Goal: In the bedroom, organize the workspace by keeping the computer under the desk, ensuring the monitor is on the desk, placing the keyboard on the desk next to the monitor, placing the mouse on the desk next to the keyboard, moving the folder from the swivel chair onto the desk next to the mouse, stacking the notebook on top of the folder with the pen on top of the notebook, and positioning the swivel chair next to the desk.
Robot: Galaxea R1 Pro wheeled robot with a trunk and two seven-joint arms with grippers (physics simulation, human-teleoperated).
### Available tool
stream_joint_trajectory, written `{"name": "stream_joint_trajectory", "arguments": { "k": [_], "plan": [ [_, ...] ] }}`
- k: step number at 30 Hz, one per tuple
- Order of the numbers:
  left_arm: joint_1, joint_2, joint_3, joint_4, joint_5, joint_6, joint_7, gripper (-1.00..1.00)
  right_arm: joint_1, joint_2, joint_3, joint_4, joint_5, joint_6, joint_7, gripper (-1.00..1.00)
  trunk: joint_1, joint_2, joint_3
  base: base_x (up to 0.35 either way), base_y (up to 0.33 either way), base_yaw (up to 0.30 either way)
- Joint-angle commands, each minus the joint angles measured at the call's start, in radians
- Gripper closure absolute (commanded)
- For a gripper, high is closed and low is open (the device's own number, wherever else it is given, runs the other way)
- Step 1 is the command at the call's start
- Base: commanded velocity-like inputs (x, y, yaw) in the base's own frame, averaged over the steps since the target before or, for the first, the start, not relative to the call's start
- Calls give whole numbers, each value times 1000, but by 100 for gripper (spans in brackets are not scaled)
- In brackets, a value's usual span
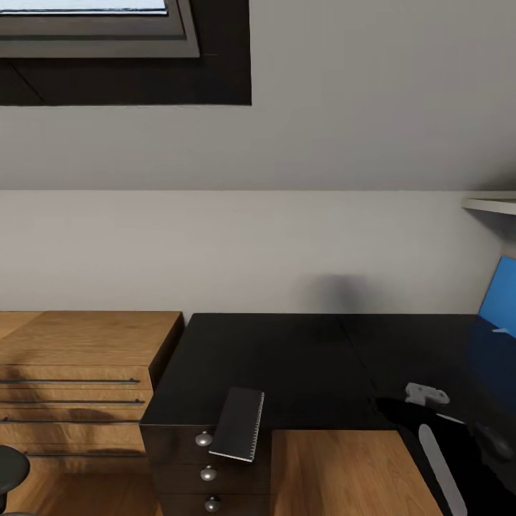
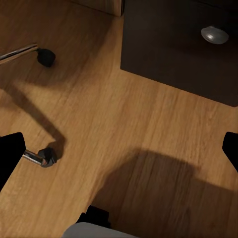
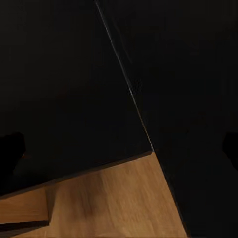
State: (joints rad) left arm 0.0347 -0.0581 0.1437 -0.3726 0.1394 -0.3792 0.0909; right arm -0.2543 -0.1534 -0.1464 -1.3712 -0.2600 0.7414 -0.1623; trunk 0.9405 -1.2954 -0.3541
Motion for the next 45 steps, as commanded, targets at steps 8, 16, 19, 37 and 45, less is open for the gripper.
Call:
{"name": "stream_joint_trajectory", "arguments": {
  "k": [8, 16, 19, 37, 45],
  "plan": [
    [1, 0, -1, -2, 8, -2, 1, -100, 0, -65, -145, -110, -46, 76, -13, -100, 0, -1, -1, 0, 0, 0],
    [1, 0, -1, -2, 8, -3, 1, -100, 0, -54, -127, -104, -40, 46, -12, -100, 0, -1, 0, 0, 0, -73],
    [1, 0, -1, -2, 8, -2, 1, -100, 0, -51, -119, -77, -33, 8, -11, -100, 0, -1, 0, 0, 0, -233],
    [1, 0, -1, -2, 8, -2, 3, -100, 0, -52, -116, -56, -28, -16, -10, -100, 0, -1, 6, 0, 0, -265],
    [1, 0, -1, -2, 8, -3, 4, -100, 0, -52, -114, -31, -28, -39, -9, -100, 0, -1, 10, 0, 0, -269]
  ]
}}
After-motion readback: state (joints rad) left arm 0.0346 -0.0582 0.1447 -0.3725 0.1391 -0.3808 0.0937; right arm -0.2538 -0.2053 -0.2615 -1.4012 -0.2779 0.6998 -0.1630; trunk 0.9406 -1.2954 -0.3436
